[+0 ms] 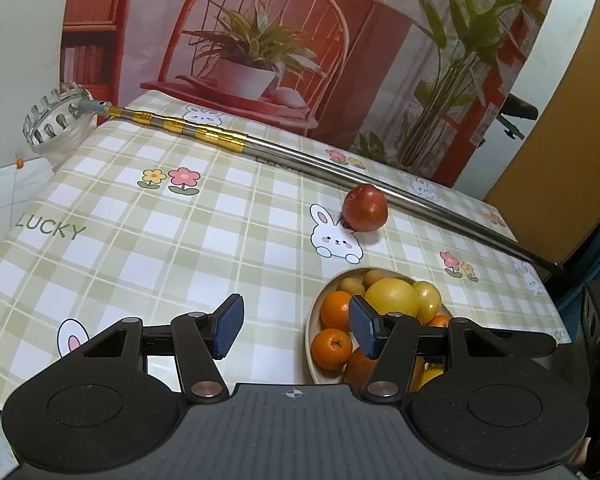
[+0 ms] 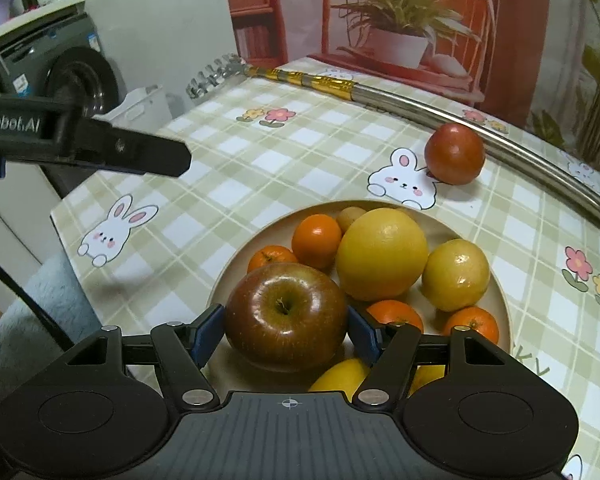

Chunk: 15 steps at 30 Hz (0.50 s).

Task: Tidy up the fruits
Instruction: 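Lower the apple onto the plate and open the right tool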

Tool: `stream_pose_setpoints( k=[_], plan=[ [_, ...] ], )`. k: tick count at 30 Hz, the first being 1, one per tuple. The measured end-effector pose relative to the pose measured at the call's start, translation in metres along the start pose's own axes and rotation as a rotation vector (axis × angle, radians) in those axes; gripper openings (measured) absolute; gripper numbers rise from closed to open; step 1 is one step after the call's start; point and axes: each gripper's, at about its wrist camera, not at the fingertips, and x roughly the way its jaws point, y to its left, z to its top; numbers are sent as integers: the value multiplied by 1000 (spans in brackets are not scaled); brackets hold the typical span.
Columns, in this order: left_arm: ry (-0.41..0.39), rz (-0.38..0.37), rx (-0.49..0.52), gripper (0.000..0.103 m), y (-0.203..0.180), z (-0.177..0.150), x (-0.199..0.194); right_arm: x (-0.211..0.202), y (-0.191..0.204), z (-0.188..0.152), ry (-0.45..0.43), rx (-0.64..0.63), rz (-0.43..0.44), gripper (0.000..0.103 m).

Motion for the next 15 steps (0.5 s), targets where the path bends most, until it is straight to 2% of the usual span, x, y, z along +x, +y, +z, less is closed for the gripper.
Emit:
stream_pose_setpoints(
  k=[7,12,15],
  plan=[
    [-15,14,44,68,-6,-3,-1,-2,-5,-3,-29,22,12,63],
    [-12,-8,29,68,-7,-6,1,-20,-14,-8,-113,80,32,64],
    [-7,-4,28,68,-7,-9,5,-32,-26,-9,-157,108,10,63]
  ],
)
